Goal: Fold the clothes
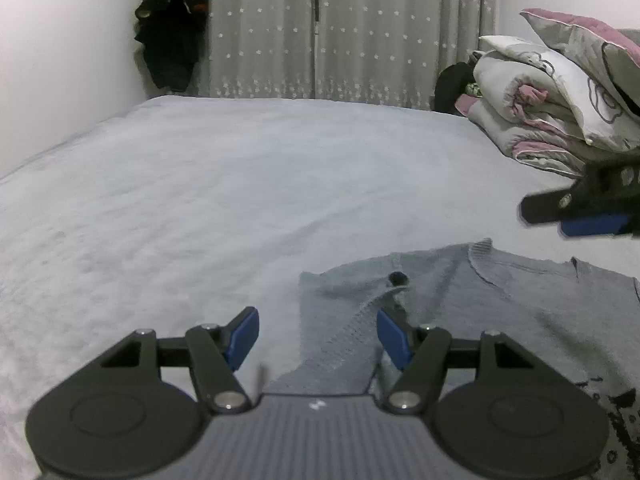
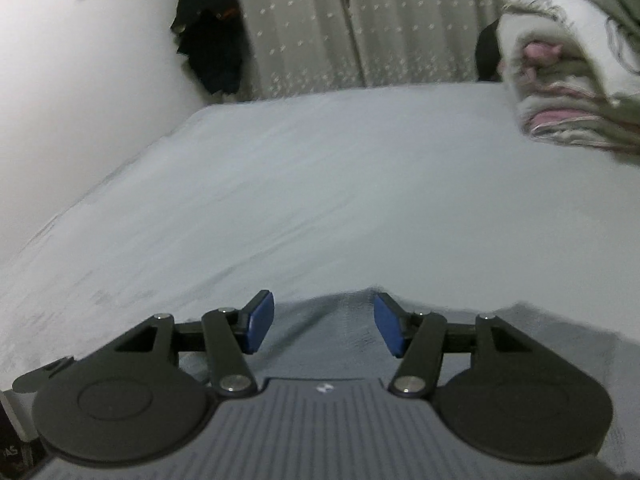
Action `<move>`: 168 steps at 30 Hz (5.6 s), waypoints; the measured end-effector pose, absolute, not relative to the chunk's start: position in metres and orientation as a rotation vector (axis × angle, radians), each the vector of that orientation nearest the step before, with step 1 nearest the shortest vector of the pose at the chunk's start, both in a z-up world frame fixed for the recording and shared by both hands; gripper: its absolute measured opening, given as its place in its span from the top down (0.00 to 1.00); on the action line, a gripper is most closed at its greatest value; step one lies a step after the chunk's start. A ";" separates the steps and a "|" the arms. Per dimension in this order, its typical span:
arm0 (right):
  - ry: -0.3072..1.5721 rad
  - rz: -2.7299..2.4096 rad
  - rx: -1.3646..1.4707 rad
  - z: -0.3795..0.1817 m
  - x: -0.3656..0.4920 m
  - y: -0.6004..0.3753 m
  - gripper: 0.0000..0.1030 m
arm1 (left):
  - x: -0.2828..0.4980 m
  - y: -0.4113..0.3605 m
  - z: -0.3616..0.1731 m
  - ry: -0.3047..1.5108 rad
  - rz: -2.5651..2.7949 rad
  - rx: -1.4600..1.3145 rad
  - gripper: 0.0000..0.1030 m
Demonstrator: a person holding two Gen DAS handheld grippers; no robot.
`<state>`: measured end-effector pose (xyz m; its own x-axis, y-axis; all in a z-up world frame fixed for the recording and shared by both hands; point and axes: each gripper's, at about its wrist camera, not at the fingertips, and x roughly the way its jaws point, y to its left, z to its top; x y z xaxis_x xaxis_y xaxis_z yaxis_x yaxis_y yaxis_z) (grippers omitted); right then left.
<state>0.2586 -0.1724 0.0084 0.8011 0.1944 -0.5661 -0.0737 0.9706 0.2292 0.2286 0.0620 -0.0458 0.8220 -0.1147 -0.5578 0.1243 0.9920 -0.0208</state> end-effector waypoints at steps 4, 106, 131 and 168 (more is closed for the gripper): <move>0.656 0.151 0.252 -0.010 0.266 -0.163 0.42 | 0.233 0.066 -0.051 0.602 -0.109 0.020 0.35; 0.617 0.764 -0.078 -0.061 0.181 -0.011 0.64 | 0.210 0.215 -0.088 0.686 -0.188 -0.649 0.66; 0.746 0.859 0.172 -0.072 0.213 -0.027 0.94 | 0.205 0.216 -0.086 0.623 -0.206 -0.678 0.66; 0.679 0.434 0.221 -0.065 0.239 -0.068 0.51 | 0.241 0.161 -0.101 0.587 -0.145 -0.340 0.88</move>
<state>0.2394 -0.0680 -0.0647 0.6941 0.4558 -0.5572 -0.3142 0.8882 0.3352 0.2408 0.1611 -0.1009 0.8244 -0.2295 -0.5174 0.0378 0.9344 -0.3543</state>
